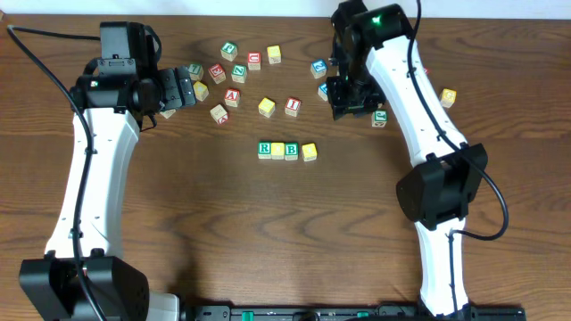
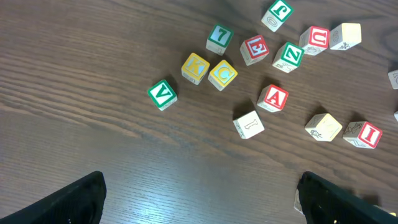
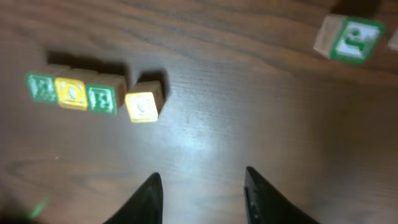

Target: Spell out ROBOT

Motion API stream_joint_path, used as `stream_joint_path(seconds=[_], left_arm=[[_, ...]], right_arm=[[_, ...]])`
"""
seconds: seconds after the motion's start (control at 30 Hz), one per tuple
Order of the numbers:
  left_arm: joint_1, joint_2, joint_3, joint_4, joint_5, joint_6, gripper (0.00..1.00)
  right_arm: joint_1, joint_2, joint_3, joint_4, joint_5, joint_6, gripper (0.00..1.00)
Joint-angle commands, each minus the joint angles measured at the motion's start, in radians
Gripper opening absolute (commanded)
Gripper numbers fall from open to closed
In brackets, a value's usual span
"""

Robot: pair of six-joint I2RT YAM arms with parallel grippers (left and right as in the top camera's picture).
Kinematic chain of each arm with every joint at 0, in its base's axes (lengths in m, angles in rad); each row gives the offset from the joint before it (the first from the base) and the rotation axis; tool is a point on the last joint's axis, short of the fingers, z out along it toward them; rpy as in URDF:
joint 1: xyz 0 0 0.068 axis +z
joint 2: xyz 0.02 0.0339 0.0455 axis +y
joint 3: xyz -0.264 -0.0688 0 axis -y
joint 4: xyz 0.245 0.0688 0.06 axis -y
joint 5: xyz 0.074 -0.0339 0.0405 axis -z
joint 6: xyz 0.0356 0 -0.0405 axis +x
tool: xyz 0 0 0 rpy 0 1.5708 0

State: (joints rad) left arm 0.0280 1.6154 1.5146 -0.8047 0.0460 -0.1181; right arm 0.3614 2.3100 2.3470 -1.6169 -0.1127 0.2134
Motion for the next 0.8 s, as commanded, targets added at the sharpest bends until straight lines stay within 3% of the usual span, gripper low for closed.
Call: stream_joint_path(seconds=[0.0, 0.47, 0.77], left_arm=[[0.002, -0.007, 0.023, -0.003, -0.006, 0.006, 0.97], [0.002, -0.007, 0.023, -0.002, -0.006, 0.006, 0.97], [0.002, -0.007, 0.023, -0.003, -0.006, 0.006, 0.97]], right_arm=[[0.006, -0.001, -0.126, 0.078, -0.005, -0.019, 0.34], [0.064, -0.001, -0.415, 0.320, -0.006, 0.045, 0.36], [0.104, -0.001, -0.505, 0.392, -0.006, 0.082, 0.38]])
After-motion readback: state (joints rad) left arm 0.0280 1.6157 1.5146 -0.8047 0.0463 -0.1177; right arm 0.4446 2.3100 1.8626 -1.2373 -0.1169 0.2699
